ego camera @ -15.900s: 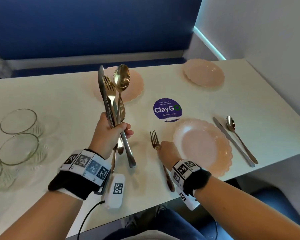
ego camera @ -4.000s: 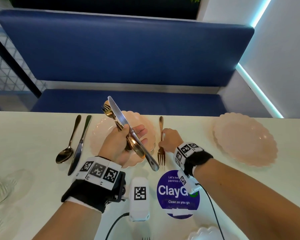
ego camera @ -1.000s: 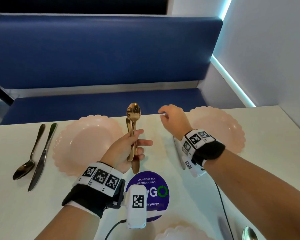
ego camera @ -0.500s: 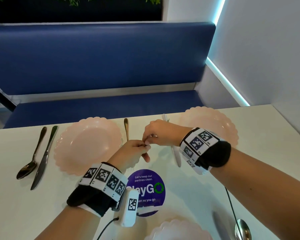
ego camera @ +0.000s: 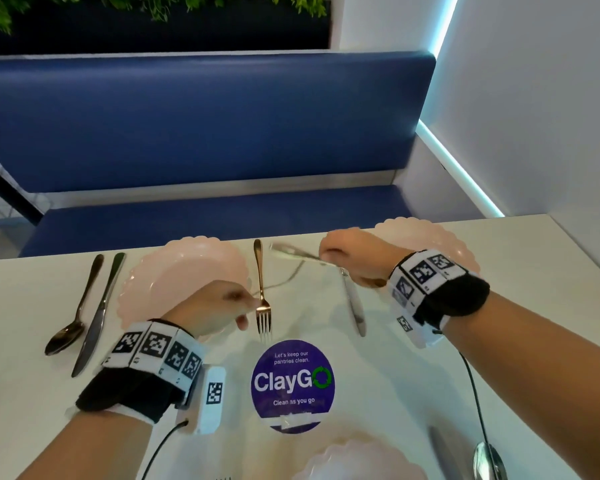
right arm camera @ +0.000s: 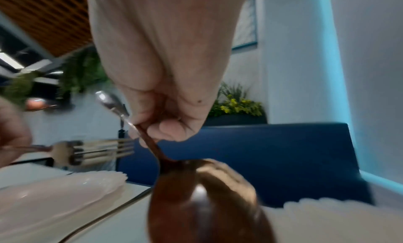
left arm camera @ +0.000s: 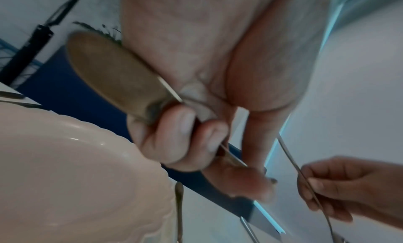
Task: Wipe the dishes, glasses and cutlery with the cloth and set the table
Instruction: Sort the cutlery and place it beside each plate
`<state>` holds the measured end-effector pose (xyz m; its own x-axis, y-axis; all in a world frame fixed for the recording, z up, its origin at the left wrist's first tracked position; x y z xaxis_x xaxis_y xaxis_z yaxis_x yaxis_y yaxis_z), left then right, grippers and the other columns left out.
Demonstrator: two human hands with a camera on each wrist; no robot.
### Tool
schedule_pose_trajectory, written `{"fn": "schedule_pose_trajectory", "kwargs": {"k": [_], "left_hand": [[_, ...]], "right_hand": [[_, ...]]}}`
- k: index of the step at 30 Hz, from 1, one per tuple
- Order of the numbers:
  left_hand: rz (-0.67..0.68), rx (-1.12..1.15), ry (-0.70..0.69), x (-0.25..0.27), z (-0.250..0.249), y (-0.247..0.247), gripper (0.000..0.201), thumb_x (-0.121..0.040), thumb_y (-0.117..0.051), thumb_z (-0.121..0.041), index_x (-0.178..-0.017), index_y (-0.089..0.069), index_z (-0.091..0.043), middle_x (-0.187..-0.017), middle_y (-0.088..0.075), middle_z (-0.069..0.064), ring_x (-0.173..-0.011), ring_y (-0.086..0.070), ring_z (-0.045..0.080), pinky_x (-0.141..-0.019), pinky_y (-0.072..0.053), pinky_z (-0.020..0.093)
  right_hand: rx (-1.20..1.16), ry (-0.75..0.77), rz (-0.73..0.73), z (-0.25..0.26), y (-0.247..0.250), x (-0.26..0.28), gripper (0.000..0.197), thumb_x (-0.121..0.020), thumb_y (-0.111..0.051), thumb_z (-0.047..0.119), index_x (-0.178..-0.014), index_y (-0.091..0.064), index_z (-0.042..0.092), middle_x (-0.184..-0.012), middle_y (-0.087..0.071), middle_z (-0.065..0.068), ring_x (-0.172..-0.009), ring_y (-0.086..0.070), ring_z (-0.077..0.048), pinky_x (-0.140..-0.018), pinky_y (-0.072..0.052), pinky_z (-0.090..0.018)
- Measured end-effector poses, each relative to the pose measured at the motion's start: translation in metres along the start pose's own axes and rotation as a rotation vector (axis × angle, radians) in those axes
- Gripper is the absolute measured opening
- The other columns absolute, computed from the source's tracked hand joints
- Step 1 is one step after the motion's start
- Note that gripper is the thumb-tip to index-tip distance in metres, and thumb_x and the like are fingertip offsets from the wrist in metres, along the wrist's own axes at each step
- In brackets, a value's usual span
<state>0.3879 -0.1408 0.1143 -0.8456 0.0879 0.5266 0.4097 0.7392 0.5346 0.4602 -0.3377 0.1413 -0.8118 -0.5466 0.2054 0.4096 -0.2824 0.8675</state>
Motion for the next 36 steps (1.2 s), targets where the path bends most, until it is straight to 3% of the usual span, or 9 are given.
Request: {"fn": "schedule_pose_trajectory", "kwargs": {"k": [2,5,13,15,18,23,26,32,36], "left_hand": [[-0.102,0.089,0.018,0.000,0.006,0.011,0.023,-0.094,-0.050,-0.027,-0.079,-0.063,-0.015,-0.066,-0.064,0.000,-0.046,-0.038,0.009,-0.048,-0.031,0.020],[-0.184,0.225,0.042,0.001,0.010,0.018,0.020,-0.096,-0.047,-0.023,-0.088,-0.061,-0.012,-0.069,-0.064,0.006,-0.041,-0.031,0.009,-0.042,-0.026,0.018],[-0.221,0.312,0.024,0.004,0.019,0.017,0.019,-0.096,-0.047,-0.021,-0.086,-0.062,-0.013,-0.068,-0.065,0.007,-0.041,-0.029,0.009,-0.041,-0.026,0.015],[-0.220,0.335,0.027,0.004,0.022,0.019,0.019,-0.095,-0.048,-0.020,-0.084,-0.062,-0.013,-0.065,-0.064,0.007,-0.042,-0.027,0.011,-0.039,-0.025,0.014],[-0.233,0.316,0.022,0.005,0.025,0.020,0.018,-0.095,-0.049,-0.021,-0.084,-0.062,-0.015,-0.055,-0.064,0.000,-0.043,-0.029,0.012,-0.042,-0.026,0.017],[-0.199,0.363,0.023,0.003,0.027,0.018,0.018,-0.095,-0.048,-0.018,-0.085,-0.062,-0.012,-0.052,-0.063,0.000,-0.042,-0.027,0.013,-0.041,-0.024,0.019],[-0.188,0.369,0.024,0.001,0.028,0.016,0.018,-0.095,-0.048,-0.018,-0.088,-0.062,-0.010,-0.058,-0.063,0.004,-0.041,-0.028,0.012,-0.039,-0.024,0.018],[-0.166,0.421,0.006,-0.001,0.019,0.010,0.019,-0.095,-0.047,-0.015,-0.091,-0.062,-0.005,-0.063,-0.060,0.009,-0.038,-0.028,0.008,-0.033,-0.025,0.011],[-0.149,0.460,-0.008,-0.003,0.017,0.005,0.019,-0.094,-0.049,-0.015,-0.093,-0.065,-0.003,-0.065,-0.057,0.008,-0.045,-0.033,0.012,-0.036,-0.028,0.012]], "right_hand": [[-0.177,-0.126,-0.069,-0.018,0.002,-0.006,0.020,-0.096,-0.043,0.015,-0.090,-0.061,0.006,-0.078,-0.057,0.003,-0.072,-0.051,-0.013,-0.068,-0.039,-0.023],[-0.325,-0.313,-0.098,-0.037,-0.013,-0.021,0.019,-0.096,-0.044,0.013,-0.087,-0.059,0.007,-0.077,-0.061,-0.003,-0.065,-0.054,-0.013,-0.063,-0.044,-0.021],[-0.230,-0.616,-0.048,-0.062,-0.059,-0.050,0.021,-0.094,-0.051,0.013,-0.100,-0.064,-0.002,-0.094,-0.064,-0.014,-0.079,-0.056,-0.022,-0.085,-0.051,-0.032],[-0.205,-0.647,-0.055,-0.063,-0.064,-0.052,0.020,-0.093,-0.051,0.017,-0.097,-0.062,0.001,-0.094,-0.064,-0.012,-0.077,-0.055,-0.021,-0.083,-0.052,-0.033],[-0.037,-0.708,-0.044,-0.063,-0.066,-0.050,0.028,-0.095,-0.052,0.021,-0.071,-0.047,0.007,-0.070,-0.052,-0.003,-0.063,-0.053,-0.016,-0.072,-0.050,-0.025],[0.069,-0.730,-0.033,-0.055,-0.054,-0.048,0.018,-0.099,-0.043,0.015,-0.086,-0.050,0.004,-0.068,-0.042,-0.005,-0.081,-0.050,-0.017,-0.067,-0.045,-0.021],[0.108,-0.707,-0.053,-0.053,-0.051,-0.050,0.015,-0.099,-0.040,0.012,-0.105,-0.052,0.007,-0.064,-0.036,-0.004,-0.074,-0.049,-0.015,-0.071,-0.039,-0.018],[0.131,-0.689,-0.091,-0.051,-0.053,-0.047,0.012,-0.098,-0.043,0.014,-0.094,-0.052,0.007,-0.096,-0.057,-0.010,-0.084,-0.053,-0.017,-0.081,-0.048,-0.023],[0.133,-0.706,-0.112,-0.052,-0.053,-0.044,0.011,-0.098,-0.045,0.015,-0.090,-0.049,0.008,-0.077,-0.049,-0.006,-0.066,-0.049,-0.013,-0.069,-0.041,-0.019]]}}
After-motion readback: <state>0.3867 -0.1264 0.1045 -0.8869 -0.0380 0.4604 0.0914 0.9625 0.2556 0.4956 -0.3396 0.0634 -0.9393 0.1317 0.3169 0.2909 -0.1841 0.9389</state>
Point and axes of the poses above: each hand's wrist, its own x-axis away from the middle knuckle, its own y-axis out of the back of the hand, z = x × y, the point moved 6 cm from there along -x, towards the middle knuckle
